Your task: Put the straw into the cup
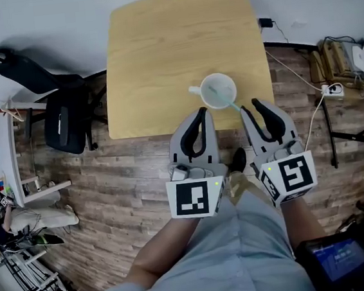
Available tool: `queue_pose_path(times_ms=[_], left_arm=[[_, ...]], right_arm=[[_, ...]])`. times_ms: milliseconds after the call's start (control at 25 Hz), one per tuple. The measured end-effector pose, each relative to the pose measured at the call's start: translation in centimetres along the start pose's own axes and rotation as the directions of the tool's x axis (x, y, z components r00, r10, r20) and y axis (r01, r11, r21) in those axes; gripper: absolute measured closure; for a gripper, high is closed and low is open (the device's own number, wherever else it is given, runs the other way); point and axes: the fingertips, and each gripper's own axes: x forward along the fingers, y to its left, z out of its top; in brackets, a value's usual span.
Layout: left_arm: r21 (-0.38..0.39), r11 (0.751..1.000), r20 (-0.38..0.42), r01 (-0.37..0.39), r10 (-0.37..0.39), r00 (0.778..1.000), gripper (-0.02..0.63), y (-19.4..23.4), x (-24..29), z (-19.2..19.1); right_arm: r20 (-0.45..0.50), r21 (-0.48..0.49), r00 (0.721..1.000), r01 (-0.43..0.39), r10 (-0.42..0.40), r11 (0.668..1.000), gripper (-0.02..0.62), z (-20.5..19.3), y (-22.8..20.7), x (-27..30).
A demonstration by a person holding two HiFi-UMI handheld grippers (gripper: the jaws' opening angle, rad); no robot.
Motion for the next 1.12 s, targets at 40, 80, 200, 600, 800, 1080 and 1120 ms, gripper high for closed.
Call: queue_pose_path(times_ms=[40, 80, 200, 600, 800, 1080, 1120], left_arm=[[0.006, 1.000, 0.019, 0.006, -0.006, 1.000, 0.614, -0.2, 0.0, 0.8], [0.014, 1.000, 0.040, 0.013, -0.013, 0.999, 0.614, -0.4, 0.0, 1.7], [0.035, 0.999, 0.094, 0.030, -0.033, 0.995, 0.614, -1.2, -0.3, 4.4], [0.101, 0.992, 0.226, 0.078, -0.099, 0.969, 0.614, -2.4, -1.8, 10.4], [0.100, 0.992, 0.257, 0.075, -0.099, 0.961, 0.614, -1.9, -2.4, 11.7], [0.096, 0.993, 0.267, 0.068, -0.091, 0.959, 0.614, -1.6, -2.4, 12.1], [0.094, 0.993, 0.268, 0.065, -0.089, 0.959, 0.614, -1.5, -2.4, 12.1]], right_arm=[[0.029, -0.002, 1.000, -0.001, 0.001, 1.000, 0.495, 1.2, 0.2, -0.2], [0.058, -0.004, 0.998, -0.005, 0.005, 1.000, 0.495, 2.4, 0.4, -0.4], [0.118, 0.000, 0.993, -0.018, 0.018, 1.000, 0.496, 5.4, 1.1, -1.0], [0.243, -0.082, 0.969, 0.058, -0.037, 0.995, 0.594, 11.4, 2.7, -2.0], [0.271, -0.098, 0.962, 0.071, -0.042, 0.993, 0.595, 12.9, 3.3, -2.3], [0.284, -0.103, 0.958, 0.069, -0.038, 0.992, 0.596, 13.2, 3.6, -2.5], [0.285, -0.106, 0.958, 0.069, -0.036, 0.992, 0.597, 13.2, 3.8, -2.4]])
